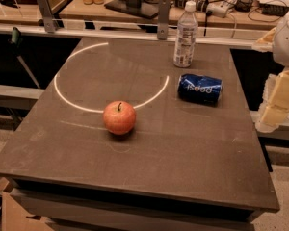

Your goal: Place pepsi can upright

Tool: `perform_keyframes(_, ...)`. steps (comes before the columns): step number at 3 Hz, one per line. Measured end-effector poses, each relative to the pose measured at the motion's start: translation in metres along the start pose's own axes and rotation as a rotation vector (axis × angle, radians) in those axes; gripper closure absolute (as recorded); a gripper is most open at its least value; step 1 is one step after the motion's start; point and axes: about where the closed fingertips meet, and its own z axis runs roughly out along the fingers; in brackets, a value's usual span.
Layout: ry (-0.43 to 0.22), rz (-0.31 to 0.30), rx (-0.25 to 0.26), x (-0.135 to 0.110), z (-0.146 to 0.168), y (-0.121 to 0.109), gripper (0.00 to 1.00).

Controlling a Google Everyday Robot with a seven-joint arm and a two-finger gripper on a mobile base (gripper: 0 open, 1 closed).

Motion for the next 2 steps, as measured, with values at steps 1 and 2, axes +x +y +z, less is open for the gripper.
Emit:
perform_keyframes(1,-0.001,0.0,0.0,0.0,0.0,-0.0001,0.0)
perform_keyframes(2,-0.045,0.024,0.003,0.0005,0.0031,-0.0073,0.0)
